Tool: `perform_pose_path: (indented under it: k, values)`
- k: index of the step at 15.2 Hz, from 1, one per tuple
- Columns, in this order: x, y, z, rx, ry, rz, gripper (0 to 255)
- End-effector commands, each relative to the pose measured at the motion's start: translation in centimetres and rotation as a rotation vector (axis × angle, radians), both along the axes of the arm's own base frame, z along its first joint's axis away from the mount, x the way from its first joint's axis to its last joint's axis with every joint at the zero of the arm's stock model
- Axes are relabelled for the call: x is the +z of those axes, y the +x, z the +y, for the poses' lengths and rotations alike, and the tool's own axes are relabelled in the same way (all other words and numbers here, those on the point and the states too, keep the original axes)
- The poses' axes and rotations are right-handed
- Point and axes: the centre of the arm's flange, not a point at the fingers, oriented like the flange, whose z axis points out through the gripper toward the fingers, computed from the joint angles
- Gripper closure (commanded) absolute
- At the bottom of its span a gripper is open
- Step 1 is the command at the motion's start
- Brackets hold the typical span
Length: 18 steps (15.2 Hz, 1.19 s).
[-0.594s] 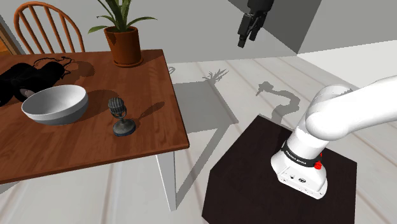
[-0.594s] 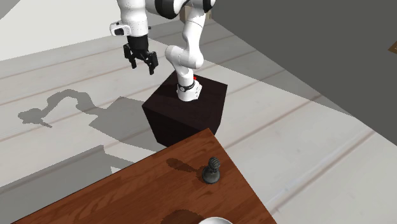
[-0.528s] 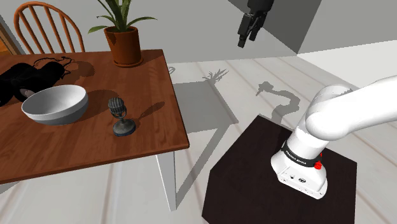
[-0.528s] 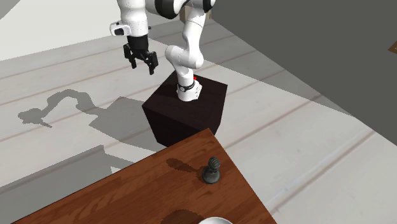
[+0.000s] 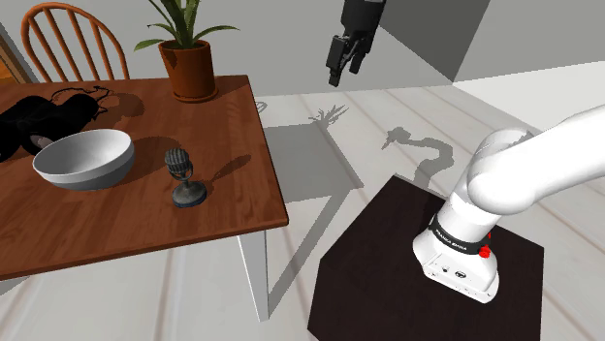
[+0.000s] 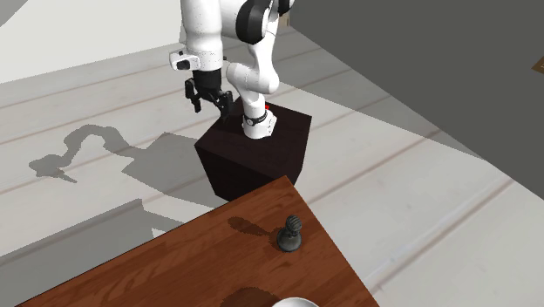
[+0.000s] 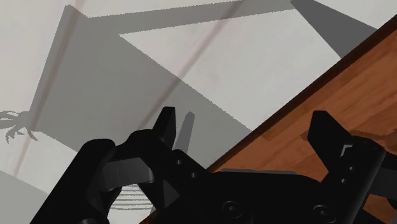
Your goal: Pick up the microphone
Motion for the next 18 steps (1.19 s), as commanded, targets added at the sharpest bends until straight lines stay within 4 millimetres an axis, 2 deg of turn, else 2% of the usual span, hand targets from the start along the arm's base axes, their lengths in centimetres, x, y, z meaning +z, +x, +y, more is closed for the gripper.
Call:
perform_pose_path:
  k: [1,18]
  values:
    - [-0.8,0.9,2.6,0.003,-0.002,-0.008,0]
    - [-6.5,8.6,22.9,0.035,-0.034,-0.074,0]
